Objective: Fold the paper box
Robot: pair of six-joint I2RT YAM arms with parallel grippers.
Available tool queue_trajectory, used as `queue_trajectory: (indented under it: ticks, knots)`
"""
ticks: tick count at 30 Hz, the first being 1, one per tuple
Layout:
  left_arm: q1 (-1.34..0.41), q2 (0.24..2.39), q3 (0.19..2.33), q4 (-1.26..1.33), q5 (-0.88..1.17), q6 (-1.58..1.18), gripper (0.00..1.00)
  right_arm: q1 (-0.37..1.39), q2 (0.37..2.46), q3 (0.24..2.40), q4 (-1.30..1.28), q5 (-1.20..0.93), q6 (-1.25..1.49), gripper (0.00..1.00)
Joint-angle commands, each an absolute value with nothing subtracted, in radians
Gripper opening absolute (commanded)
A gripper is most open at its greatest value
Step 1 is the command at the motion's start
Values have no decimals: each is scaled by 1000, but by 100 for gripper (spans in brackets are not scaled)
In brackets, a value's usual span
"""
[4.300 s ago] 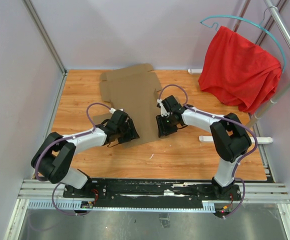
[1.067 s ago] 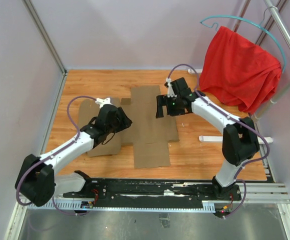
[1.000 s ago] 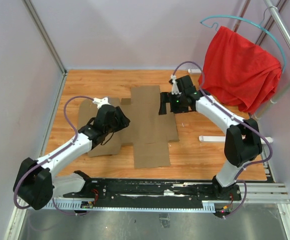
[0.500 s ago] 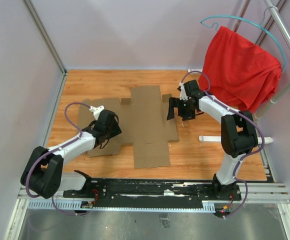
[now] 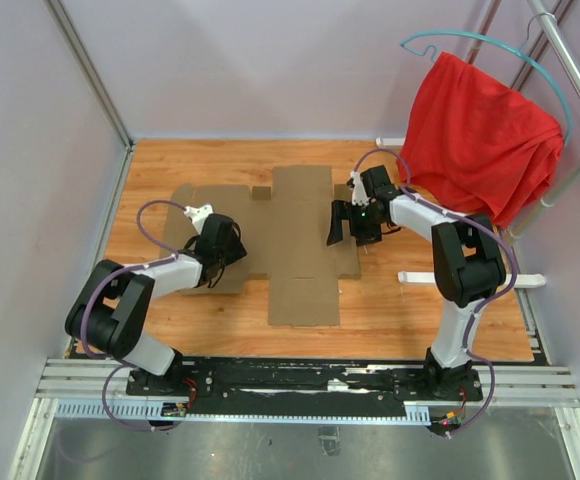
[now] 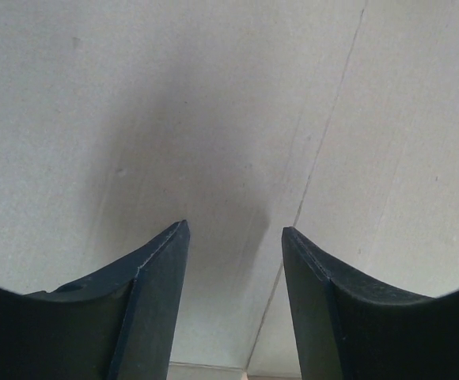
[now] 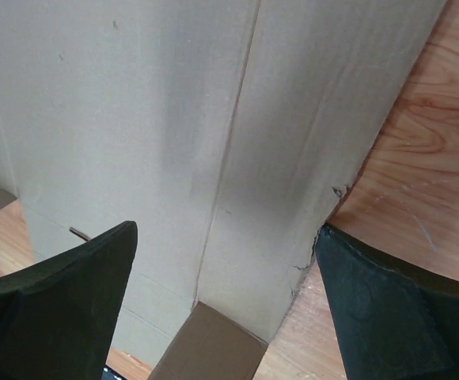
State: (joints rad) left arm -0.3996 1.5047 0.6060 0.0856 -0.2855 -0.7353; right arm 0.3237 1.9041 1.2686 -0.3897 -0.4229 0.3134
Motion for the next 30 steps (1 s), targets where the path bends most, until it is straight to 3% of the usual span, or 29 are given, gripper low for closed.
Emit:
queue_trajectory:
  ticks: [1,11,23,26,30]
  knots:
    - [-393,1651,546,87,-149,-748,57,382,1943,1261,-395,-463,307,94]
    - [-395,1636,448,170,-69,-777,56,407,1820,1323,-444,-396,331,90]
    - [-420,1526,310,245,-4,-843,55,436,1801,1453,-469,-471,344,88]
    - [-421,1535,307,247,-4,-842,55,436,1814,1463,-504,-389,325,88]
    - [-421,1533,305,247,-8,-840,55,428,1789,1461,-570,-98,300,92]
